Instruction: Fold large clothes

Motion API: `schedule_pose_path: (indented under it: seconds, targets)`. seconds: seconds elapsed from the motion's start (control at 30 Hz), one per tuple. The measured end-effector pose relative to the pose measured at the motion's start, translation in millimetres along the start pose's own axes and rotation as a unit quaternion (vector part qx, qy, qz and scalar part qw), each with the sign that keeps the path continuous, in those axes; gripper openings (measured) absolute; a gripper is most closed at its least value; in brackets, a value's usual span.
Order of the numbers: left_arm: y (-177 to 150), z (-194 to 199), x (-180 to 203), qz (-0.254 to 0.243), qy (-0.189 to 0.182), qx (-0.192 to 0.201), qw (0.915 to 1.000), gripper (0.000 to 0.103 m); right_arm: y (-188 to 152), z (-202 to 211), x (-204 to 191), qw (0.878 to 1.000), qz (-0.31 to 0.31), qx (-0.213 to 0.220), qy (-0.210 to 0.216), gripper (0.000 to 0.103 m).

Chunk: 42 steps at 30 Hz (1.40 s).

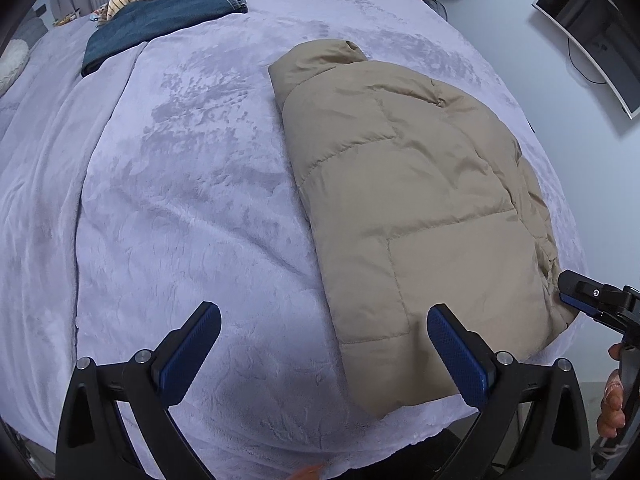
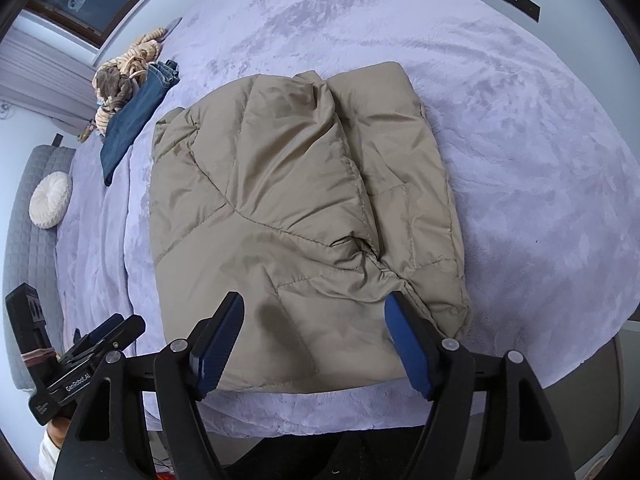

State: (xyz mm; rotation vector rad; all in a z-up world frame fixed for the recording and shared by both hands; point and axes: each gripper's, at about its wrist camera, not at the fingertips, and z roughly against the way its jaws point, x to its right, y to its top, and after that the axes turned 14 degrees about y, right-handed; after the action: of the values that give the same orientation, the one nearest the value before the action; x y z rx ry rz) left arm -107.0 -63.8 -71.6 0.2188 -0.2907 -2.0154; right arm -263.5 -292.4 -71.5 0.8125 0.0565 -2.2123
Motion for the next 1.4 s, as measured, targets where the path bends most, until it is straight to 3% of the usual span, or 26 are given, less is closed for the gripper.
schedule_pose_path:
  seconds: [0.37, 0.63, 0.73, 0.93, 1.1, 1.13, 1.17, 1.23, 1.4]
  targets:
    - [43, -15, 5, 0.054, 0.009, -0.013, 0.9984, 0.103, 67, 3, 18, 1.000, 0.023, -0.018, 0.012, 0.081]
    - [72, -44, 18, 0.071, -0.013, -0.029, 0.9970, 0.103, 111, -12, 48, 0.999, 0.012, -0.047, 0.023, 0.082]
    - [75, -54, 19, 0.074, -0.045, -0.038, 0.9955, 0.103, 119, -16, 63, 0.998, 0.003, -0.054, 0.036, 0.082]
    - [73, -78, 14, 0.096, -0.128, -0.063, 0.9851, 0.103, 131, -35, 100, 0.990, -0.040, -0.063, 0.118, 0.085]
    - [73, -90, 14, 0.105, -0.154, -0.074, 0.9797, 0.103, 135, -63, 135, 0.979, -0.094, -0.068, 0.169, 0.086]
    - [73, -92, 15, 0.105, -0.156, -0.075, 0.9793, 0.103, 135, -69, 141, 0.976, -0.107, -0.069, 0.179, 0.090]
    - [74, -93, 17, 0.104, -0.159, -0.076, 0.9788, 0.103, 134, -74, 144, 0.972, -0.114, -0.068, 0.192, 0.103]
    - [76, -97, 19, 0.103, -0.167, -0.081, 0.9773, 0.103, 135, -81, 144, 0.967, -0.120, -0.062, 0.217, 0.103]
    - [82, -106, 15, 0.104, -0.214, -0.091, 0.9669, 0.103, 141, -92, 120, 0.935, -0.121, -0.097, 0.320, 0.103]
